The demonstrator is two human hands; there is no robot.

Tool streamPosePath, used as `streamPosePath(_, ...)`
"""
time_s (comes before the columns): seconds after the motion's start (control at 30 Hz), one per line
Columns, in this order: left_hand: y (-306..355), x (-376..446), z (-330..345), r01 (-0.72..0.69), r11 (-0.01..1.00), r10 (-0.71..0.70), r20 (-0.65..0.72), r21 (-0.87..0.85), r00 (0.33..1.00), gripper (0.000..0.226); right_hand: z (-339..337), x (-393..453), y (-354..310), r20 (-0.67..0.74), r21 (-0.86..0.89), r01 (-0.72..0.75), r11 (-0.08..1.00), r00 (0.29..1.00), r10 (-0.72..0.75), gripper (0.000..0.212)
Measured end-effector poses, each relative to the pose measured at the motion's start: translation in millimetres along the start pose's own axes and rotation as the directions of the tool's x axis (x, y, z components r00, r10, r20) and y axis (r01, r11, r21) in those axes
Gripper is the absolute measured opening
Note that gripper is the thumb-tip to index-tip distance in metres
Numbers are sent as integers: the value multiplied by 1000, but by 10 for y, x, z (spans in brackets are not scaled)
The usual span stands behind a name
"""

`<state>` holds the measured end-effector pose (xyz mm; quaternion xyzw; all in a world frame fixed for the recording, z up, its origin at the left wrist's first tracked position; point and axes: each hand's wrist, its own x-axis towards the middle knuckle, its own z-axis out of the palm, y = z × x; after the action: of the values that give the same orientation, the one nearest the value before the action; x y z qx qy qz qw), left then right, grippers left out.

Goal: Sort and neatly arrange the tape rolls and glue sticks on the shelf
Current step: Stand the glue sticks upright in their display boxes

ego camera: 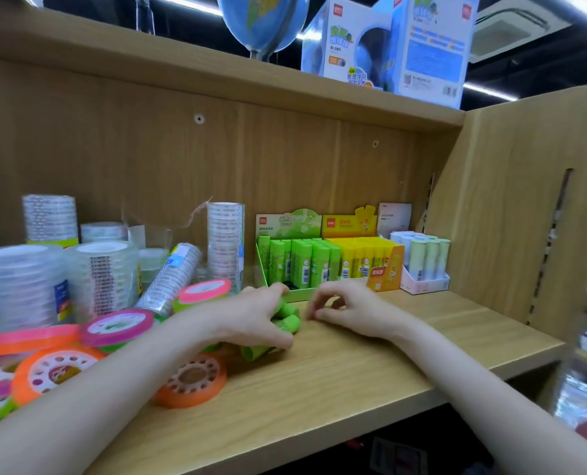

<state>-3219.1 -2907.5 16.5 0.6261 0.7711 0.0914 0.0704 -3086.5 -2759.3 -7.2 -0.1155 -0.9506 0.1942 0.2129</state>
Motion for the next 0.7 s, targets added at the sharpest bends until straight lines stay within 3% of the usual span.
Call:
streamPosePath(0.1,1,14,-18,-3,997,-2,-71,-75,997,62,-87,-43,104,-70,60,-46,997,996,50,24)
streamPosePath(0.27,-26,16,-90,17,1000,-21,-161,-26,987,45,7,-56,-88,142,220,16,975,989,-48,32)
streamPosePath(0.4,-67,25,-90,-13,998,-1,-206,-69,979,38,73,16,-138,155,170,35,985,986,-62,30)
streamPosePath(0.57,-64,33,-97,-70,983,8,-344,-168,939,24,-62,-29,63,46,66,-62,996,997,59,23)
streamPosePath(0.7,-54,34,-58,-82,996,86,-239,29,967,27,-107,-85,111,52,69,-80,994,996,76,28)
